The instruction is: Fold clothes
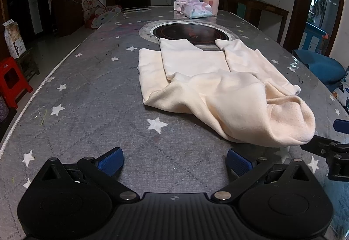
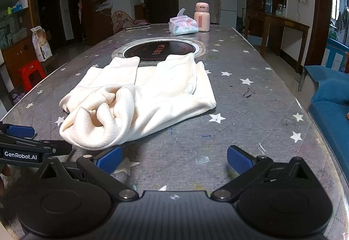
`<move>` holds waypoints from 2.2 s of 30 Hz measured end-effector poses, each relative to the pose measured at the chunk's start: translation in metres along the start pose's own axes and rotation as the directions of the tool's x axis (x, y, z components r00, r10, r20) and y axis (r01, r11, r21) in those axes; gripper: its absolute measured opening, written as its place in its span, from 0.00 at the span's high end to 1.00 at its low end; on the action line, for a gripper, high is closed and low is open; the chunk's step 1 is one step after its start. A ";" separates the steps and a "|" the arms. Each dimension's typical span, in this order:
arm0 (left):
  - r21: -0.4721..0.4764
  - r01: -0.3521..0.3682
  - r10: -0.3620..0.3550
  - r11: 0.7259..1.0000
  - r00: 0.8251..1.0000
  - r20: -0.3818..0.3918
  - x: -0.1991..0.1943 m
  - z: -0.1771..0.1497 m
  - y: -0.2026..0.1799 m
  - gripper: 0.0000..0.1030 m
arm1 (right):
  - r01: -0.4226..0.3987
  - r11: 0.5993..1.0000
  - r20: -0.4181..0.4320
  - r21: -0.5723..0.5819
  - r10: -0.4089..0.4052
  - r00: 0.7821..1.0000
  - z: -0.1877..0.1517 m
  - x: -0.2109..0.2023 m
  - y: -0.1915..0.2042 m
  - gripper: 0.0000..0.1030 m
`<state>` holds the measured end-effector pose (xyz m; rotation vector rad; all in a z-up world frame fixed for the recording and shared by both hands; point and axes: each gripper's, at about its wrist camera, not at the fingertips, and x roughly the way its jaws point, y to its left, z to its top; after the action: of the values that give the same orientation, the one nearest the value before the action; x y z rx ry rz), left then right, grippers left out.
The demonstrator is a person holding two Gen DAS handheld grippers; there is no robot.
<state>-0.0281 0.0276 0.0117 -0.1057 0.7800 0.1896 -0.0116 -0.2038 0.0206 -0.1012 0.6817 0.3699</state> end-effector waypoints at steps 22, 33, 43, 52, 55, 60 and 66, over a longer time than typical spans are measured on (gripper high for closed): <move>-0.004 -0.020 0.020 1.000 1.000 0.011 0.003 0.015 0.007 0.00 | -0.018 1.000 0.010 -0.004 0.018 1.000 0.012 0.002 0.001 0.00; -0.013 -0.032 0.033 0.999 0.999 0.037 -0.001 0.032 0.016 0.00 | -0.008 0.999 0.029 -0.038 0.009 1.000 0.025 -0.008 -0.001 0.00; 0.017 0.029 -0.030 0.999 0.998 0.063 0.000 0.056 0.010 0.00 | -0.048 0.999 0.060 -0.014 0.049 0.997 0.045 -0.011 -0.010 0.00; 0.016 0.085 -0.086 0.996 0.996 0.031 0.018 0.075 -0.003 0.00 | -0.067 0.997 0.018 -0.024 0.067 0.998 0.058 0.012 -0.010 0.06; 0.021 0.091 -0.091 0.996 0.996 0.023 0.024 0.079 -0.006 0.00 | -0.087 0.996 0.005 -0.020 0.087 0.996 0.061 0.019 -0.009 0.09; 0.038 0.102 -0.103 0.994 0.994 0.027 0.027 0.083 -0.013 0.00 | -0.105 0.994 -0.006 -0.023 0.105 0.994 0.064 0.026 -0.007 0.16; 0.050 0.148 -0.148 0.988 0.989 0.007 0.034 0.092 -0.022 0.11 | -0.128 0.992 -0.017 -0.018 0.128 0.992 0.067 0.033 -0.008 0.29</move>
<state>0.0634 0.0258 0.0529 -0.1154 0.7620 0.0302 0.0550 -0.1873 0.0520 -0.0789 0.7027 0.4996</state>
